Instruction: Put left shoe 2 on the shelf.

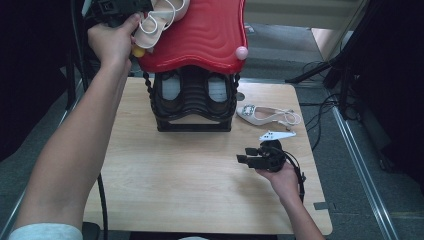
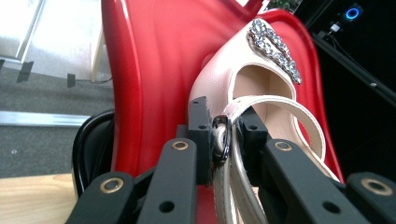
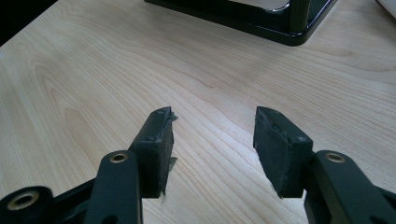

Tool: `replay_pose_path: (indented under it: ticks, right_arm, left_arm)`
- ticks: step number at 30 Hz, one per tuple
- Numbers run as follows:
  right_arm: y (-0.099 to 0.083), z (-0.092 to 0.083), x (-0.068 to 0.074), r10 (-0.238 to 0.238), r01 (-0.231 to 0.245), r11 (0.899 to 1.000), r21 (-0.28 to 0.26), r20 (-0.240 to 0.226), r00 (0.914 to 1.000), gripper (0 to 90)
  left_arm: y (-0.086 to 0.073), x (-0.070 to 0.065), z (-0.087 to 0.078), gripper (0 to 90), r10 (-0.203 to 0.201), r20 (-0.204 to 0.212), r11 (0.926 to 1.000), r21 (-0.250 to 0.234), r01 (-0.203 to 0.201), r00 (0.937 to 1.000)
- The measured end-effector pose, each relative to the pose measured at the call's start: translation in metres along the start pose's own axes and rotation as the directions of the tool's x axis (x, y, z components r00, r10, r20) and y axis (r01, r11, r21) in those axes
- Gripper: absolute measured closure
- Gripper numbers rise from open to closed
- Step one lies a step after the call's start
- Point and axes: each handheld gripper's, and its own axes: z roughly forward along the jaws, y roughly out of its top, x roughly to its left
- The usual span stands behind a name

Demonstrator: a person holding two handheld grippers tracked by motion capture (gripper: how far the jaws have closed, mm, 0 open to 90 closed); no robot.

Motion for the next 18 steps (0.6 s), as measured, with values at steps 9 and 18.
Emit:
replay_pose_path:
  ticks: [9, 18]
  right_arm:
    - [0.0005, 0.0016, 0.0010, -0.006, 0.006, 1.000, 0.003, 0.001, 1.0000, 49.1]
    - [0.0005, 0.0018, 0.0010, -0.011, 0.011, 1.000, 0.005, 0.004, 0.9999, 49.1]
  left_arm:
    - [-0.0107, -0.0009, -0.0012, 79.5, 0.038, -0.006, 0.9993, 0.004, -0.038, 0.9993]
    - [-0.0075, -0.0044, -0.0056, 69.7, 0.065, 0.009, 0.9975, 0.028, -0.065, 0.9979]
